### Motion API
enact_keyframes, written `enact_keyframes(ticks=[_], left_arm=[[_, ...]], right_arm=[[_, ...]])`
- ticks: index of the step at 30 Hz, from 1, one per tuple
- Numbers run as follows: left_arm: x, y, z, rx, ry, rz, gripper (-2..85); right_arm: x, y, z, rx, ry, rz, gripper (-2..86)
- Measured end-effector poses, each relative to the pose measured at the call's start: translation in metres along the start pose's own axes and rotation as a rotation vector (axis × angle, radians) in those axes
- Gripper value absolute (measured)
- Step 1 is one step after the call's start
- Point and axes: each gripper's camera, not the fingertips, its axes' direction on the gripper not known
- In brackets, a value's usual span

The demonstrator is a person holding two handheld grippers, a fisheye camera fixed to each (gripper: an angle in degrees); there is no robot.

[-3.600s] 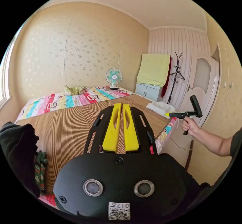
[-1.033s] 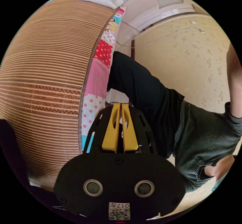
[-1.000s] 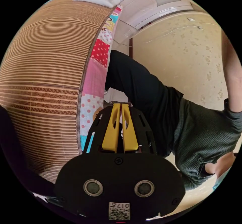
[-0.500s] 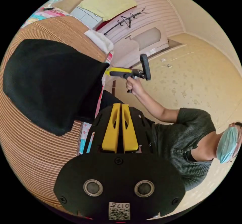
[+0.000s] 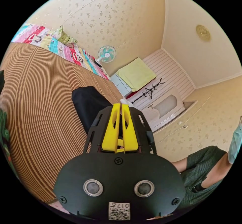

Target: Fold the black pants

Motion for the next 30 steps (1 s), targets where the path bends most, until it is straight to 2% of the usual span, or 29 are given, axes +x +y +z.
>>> enact_keyframes(ticks=[3,6,8,9,11,13,14,16,18,20,22,24,28,30], left_arm=[[0.005,0.006,-0.015,0.062,-0.029,0.013,-1.0],[0.011,0.014,-0.037,0.173,-0.063,0.007,-1.0],[0.017,0.022,-0.053,0.257,-0.058,0.027,-1.0],[0.022,0.027,-0.063,0.312,-0.062,0.045,-1.0],[0.027,0.033,-0.076,0.375,-0.080,0.067,-1.0],[0.027,0.035,-0.082,0.405,-0.084,0.063,-1.0],[0.022,0.035,-0.082,0.399,-0.062,0.049,-1.0],[0.013,0.032,-0.078,0.368,-0.020,0.014,-1.0],[0.003,0.027,-0.066,0.313,0.068,-0.004,-1.0],[-0.003,0.022,-0.054,0.231,0.042,-0.054,-1.0],[-0.006,0.018,-0.043,0.156,0.023,-0.072,-1.0],[-0.006,0.015,-0.035,0.109,0.041,-0.067,-1.0],[-0.005,0.016,-0.034,0.107,0.055,-0.060,-1.0],[-0.004,0.016,-0.036,0.114,0.056,-0.055,-1.0]], right_arm=[[0.016,-0.043,-0.001,-0.045,-0.003,0.116,6.7],[0.013,-0.092,-0.043,-0.089,-0.182,-0.028,2.9],[0.010,-0.113,-0.134,0.104,-0.324,-0.117,2.1],[0.015,-0.115,-0.159,0.166,-0.373,-0.116,2.0],[0.049,-0.112,-0.249,0.429,-0.544,-0.052,1.9],[0.080,-0.098,-0.296,0.616,-0.594,0.016,2.1],[0.098,-0.086,-0.317,0.725,-0.571,0.065,2.3],[0.125,-0.070,-0.331,0.819,-0.460,0.163,2.8],[0.152,-0.063,-0.328,0.808,-0.303,0.281,3.7],[0.189,-0.060,-0.303,0.630,0.036,0.515,6.2],[0.213,-0.053,-0.276,0.478,0.182,0.628,9.3],[0.221,-0.041,-0.253,0.403,0.124,0.609,11.8],[0.188,-0.018,-0.205,0.295,0.001,0.434,16.1],[0.171,-0.011,-0.183,0.248,-0.012,0.442,17.0]])
